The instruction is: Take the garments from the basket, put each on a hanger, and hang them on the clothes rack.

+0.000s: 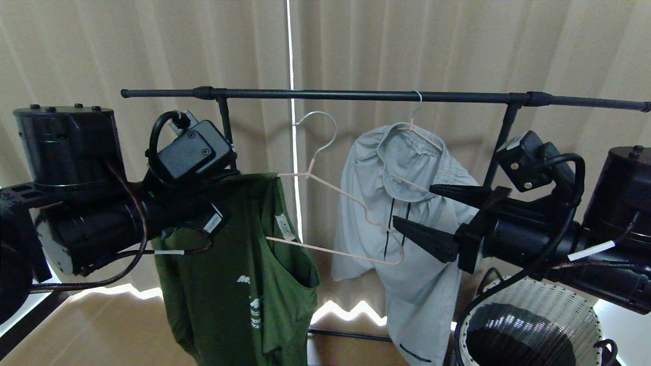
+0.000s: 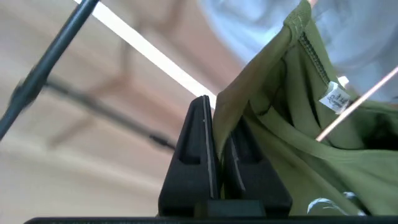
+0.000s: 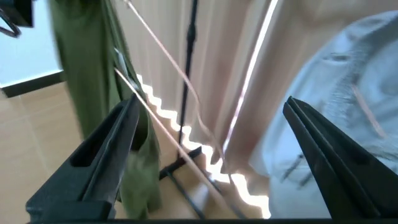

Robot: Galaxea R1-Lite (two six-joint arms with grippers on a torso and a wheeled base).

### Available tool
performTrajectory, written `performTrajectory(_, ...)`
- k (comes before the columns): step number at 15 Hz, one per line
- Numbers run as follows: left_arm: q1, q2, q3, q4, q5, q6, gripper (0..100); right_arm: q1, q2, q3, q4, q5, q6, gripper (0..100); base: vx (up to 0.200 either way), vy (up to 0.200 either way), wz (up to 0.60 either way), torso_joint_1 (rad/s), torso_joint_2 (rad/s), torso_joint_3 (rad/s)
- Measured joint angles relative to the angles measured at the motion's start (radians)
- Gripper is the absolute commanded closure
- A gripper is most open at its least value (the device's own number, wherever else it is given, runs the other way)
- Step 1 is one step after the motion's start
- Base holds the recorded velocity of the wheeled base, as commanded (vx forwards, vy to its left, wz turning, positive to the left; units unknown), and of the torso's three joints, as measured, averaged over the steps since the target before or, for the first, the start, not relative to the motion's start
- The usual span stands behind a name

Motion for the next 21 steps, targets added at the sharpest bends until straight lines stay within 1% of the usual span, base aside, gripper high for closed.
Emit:
performTrajectory(1, 0.0, -0.005, 0.002, -0.001, 0.051, -0.048, 100, -0.006, -0.008, 0.016, 0.0, 0.0, -0.012, 0, 0.0, 0.0, 0.0, 0.0, 0.0, 0.0)
performTrajectory(2, -0.008, -0.008, 0.003, -0.002, 0.094, -0.11, 100, -0.012, -0.013, 0.029, -0.001, 0.0, -0.015, 0, 0.0, 0.0, 0.0, 0.0, 0.0, 0.0)
performTrajectory(3, -0.021, -0.009, 0.002, -0.004, 0.122, -0.175, 100, -0.016, -0.016, 0.037, 0.0, 0.0, -0.015, 0, 0.0, 0.0, 0.0, 0.0, 0.0, 0.0)
performTrajectory(5, -0.04, -0.012, 0.0, -0.006, 0.135, -0.233, 100, -0.017, -0.018, 0.045, -0.001, 0.002, -0.015, 0, 0.0, 0.0, 0.0, 0.0, 0.0, 0.0)
performTrajectory(6, -0.05, -0.014, -0.002, -0.008, 0.137, -0.291, 100, -0.017, -0.017, 0.047, 0.0, 0.002, -0.015, 0, 0.0, 0.0, 0.0, 0.0, 0.0, 0.0)
performTrajectory(8, -0.061, -0.016, -0.006, -0.039, 0.147, -0.364, 100, -0.016, -0.015, 0.048, 0.0, 0.005, -0.012, 0, 0.0, 0.0, 0.0, 0.0, 0.0, 0.0)
performTrajectory(10, -0.066, -0.015, -0.007, -0.061, 0.169, -0.407, 100, -0.013, -0.012, 0.049, -0.001, 0.007, -0.011, 0, 0.0, 0.0, 0.0, 0.0, 0.0, 0.0)
performTrajectory(12, -0.093, -0.015, -0.011, -0.066, 0.18, -0.47, 100, 0.011, 0.0, 0.044, -0.001, 0.009, -0.002, 0, 0.0, 0.0, 0.0, 0.0, 0.0, 0.0)
performTrajectory(14, -0.127, -0.016, -0.029, -0.066, 0.18, -0.496, 100, 0.042, 0.016, 0.037, -0.011, 0.009, 0.012, 0, 0.0, 0.0, 0.0, 0.0, 0.0, 0.0)
performTrajectory(17, -0.158, -0.016, -0.063, -0.067, 0.178, -0.503, 100, 0.068, 0.063, 0.03, -0.101, 0.007, 0.011, 0, 0.0, 0.0, 0.0, 0.0, 0.0, 0.0)
performTrajectory(19, -0.187, -0.019, -0.077, -0.071, 0.174, -0.528, 100, 0.073, 0.114, 0.023, -0.177, 0.005, 0.009, 0, 0.0, 0.0, 0.0, 0.0, 0.0, 0.0)
performTrajectory(21, -0.214, -0.027, -0.083, -0.073, 0.171, -0.535, 100, 0.074, 0.165, 0.006, -0.203, 0.003, 0.009, 0, 0.0, 0.0, 0.0, 0.0, 0.0, 0.0)
